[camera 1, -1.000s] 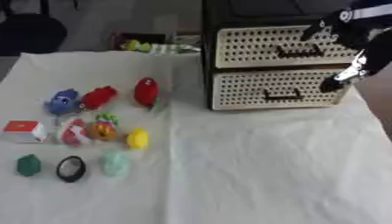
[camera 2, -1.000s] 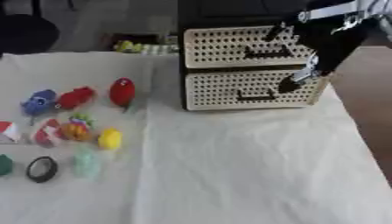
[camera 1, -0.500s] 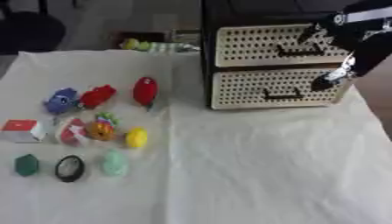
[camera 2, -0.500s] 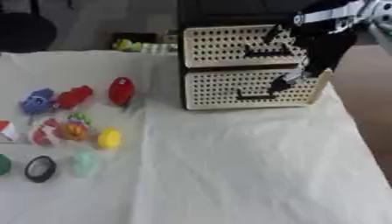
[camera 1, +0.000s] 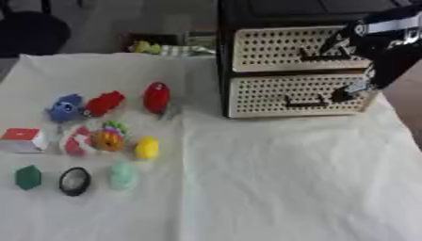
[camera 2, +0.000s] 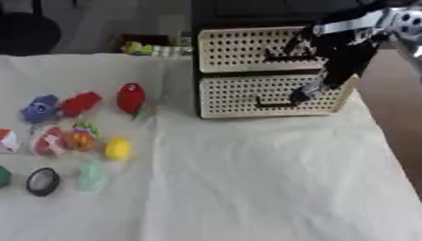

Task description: Pick up objects from table and place into drawer.

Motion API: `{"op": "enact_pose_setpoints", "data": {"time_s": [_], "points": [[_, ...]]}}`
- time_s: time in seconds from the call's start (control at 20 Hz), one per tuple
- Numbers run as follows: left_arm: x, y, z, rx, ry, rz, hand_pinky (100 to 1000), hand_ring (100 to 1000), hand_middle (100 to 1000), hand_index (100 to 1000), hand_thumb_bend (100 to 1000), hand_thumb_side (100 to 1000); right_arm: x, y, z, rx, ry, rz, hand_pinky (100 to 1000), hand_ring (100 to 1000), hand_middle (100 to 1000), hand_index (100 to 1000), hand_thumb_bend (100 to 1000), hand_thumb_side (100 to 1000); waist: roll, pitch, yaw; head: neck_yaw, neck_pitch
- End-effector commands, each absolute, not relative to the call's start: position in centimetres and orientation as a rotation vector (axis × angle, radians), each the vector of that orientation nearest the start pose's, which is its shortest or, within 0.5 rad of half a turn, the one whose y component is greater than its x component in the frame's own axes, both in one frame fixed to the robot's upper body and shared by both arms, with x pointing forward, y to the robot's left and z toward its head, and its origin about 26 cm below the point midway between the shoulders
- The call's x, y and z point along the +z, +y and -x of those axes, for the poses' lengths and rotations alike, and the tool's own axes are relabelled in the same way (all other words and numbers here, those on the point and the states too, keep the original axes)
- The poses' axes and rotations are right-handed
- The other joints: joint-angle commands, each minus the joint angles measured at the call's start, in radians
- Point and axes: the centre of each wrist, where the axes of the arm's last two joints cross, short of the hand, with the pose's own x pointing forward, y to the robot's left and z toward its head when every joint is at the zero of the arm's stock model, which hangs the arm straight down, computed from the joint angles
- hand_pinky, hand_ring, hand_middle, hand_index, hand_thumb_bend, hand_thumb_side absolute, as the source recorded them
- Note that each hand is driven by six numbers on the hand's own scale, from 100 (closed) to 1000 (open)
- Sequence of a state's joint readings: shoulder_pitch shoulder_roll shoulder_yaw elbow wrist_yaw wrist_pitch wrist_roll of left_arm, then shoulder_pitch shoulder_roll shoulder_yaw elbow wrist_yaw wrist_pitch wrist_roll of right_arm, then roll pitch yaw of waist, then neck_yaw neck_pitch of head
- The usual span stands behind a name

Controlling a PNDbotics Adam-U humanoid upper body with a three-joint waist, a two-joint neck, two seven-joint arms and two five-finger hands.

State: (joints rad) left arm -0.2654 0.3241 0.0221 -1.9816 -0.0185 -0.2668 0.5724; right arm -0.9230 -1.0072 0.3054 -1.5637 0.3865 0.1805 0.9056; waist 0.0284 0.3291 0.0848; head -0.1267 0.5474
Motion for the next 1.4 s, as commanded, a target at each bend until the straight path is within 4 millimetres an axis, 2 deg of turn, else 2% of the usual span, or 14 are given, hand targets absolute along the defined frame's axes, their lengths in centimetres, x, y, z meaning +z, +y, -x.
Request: {"op": "enact_pose_setpoints", "data": {"time_s": [0.05,1.1,1.4], "points": [[19.71,26.93,-29.71,0.308,-2.571,-0.390,351,569,640,842,100,943,37.55,-31.41,-36.01,1.640,-1.156,0.831,118,190,146,929,549,430,-0.003,-0.015,0.002,-0.005,-0.011],[19.81,26.80,-29.75,0.308,-2.573,-0.379,353,570,642,831,100,945,36.91,-31.58,-36.10,1.656,-1.106,0.873,111,189,147,892,518,460,-0.005,-0.014,0.000,-0.010,-0.018],[19.85,26.78,-29.76,0.304,-2.574,-0.377,353,570,642,830,100,947,37.15,-31.27,-35.36,1.674,-1.117,0.879,109,187,146,894,510,482,-0.007,-0.014,-0.003,-0.008,-0.018]]}}
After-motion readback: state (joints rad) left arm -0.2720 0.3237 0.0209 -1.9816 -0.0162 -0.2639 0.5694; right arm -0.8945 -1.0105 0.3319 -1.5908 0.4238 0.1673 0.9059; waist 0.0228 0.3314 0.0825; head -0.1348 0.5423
